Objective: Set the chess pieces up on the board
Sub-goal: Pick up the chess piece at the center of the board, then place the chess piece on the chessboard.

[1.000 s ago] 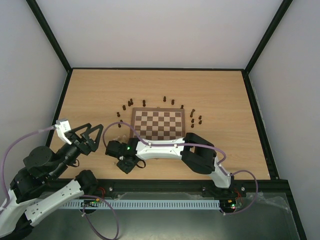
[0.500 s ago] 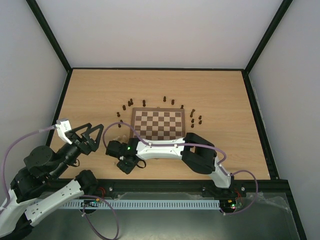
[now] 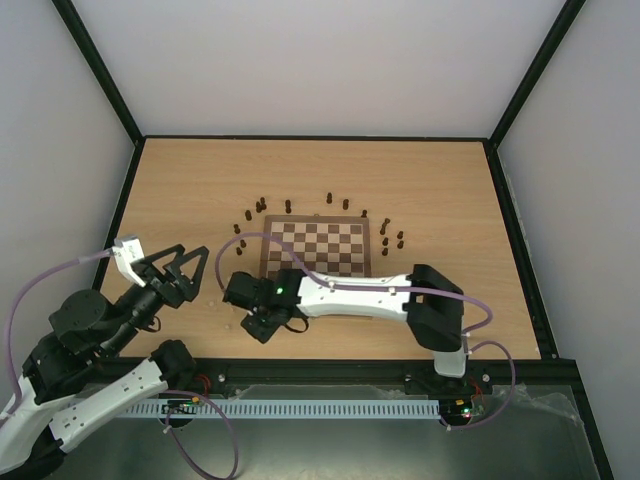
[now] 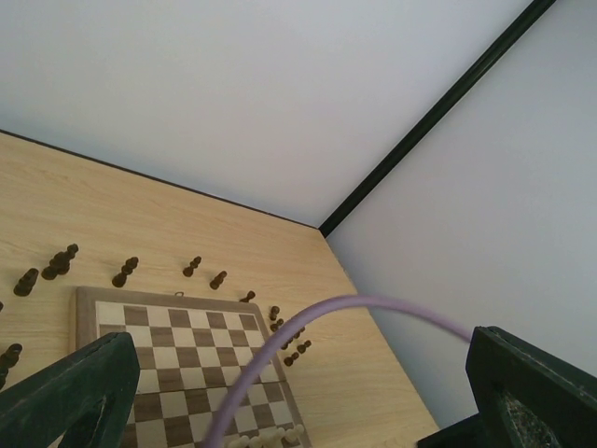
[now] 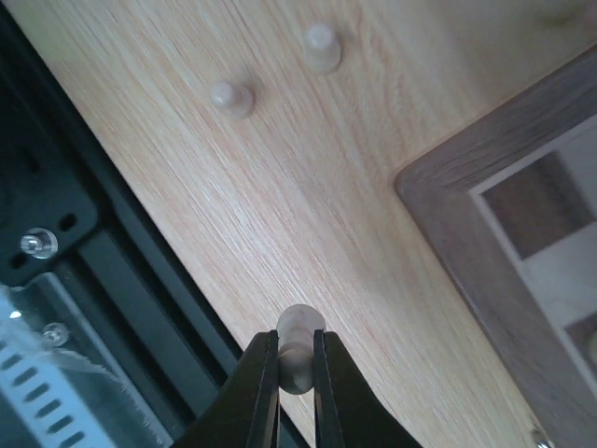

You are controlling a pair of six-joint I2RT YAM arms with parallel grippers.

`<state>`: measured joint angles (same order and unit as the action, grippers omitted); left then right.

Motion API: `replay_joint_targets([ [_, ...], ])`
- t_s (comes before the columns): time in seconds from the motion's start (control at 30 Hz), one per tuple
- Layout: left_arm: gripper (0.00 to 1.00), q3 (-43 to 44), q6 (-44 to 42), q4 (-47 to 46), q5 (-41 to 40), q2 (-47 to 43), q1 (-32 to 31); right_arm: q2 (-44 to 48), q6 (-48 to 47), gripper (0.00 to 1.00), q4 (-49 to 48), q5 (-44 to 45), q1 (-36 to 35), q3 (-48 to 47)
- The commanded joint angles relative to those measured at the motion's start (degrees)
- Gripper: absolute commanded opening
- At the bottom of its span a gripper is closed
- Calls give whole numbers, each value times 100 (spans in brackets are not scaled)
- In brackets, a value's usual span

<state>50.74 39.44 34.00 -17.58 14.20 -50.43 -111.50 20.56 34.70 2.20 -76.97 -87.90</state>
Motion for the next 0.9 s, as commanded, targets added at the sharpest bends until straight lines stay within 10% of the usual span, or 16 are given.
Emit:
replay_joint_targets([
  [0.0,99,-27,-23,-146,9,66,34,551,-34,8,473,316,98,108],
  [0.87,99,-156,12,-218,89,285,36,343,-403,9,864,899,1454,141],
])
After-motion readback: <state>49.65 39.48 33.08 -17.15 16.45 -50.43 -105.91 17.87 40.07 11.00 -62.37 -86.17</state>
